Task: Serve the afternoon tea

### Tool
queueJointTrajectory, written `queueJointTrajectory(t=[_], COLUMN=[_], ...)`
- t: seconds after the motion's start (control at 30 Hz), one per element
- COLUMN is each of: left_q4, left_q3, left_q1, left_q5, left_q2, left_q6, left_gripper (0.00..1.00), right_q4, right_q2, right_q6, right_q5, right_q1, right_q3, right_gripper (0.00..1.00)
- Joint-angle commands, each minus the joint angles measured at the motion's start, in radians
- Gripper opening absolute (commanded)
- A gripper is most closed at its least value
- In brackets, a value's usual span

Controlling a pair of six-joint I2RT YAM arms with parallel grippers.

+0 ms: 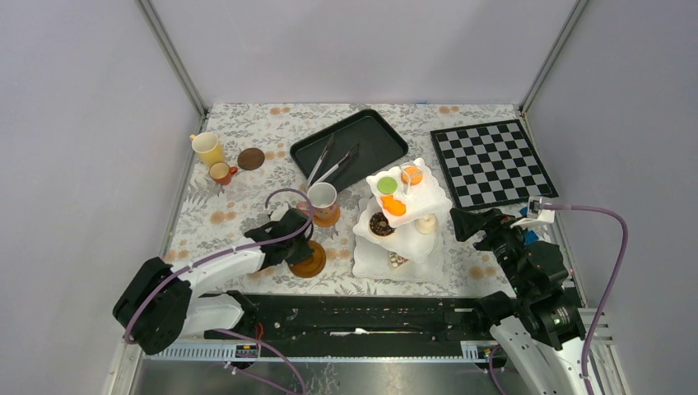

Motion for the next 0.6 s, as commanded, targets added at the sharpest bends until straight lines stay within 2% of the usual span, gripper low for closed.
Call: queueJointTrajectory(t=[0.0, 0.57], left_q4=[0.100, 0.152], left_q3=[0.028, 0.078], left_q1=[-0.012, -0.030], left_q5=[0.033, 0.051], left_q2=[0.086, 0.174], left_q6=[0.015, 0.038], left_gripper=[0.04, 0.03], right_q4=[0.022, 0.018], right_q2=[-0.013, -0.005], right_q6=[0.001, 0.002], right_q5=[-0.007, -0.004], right_q1=[0.005, 0.005], right_q3=[0.023, 0.017], right_gripper=[0.98, 0.98])
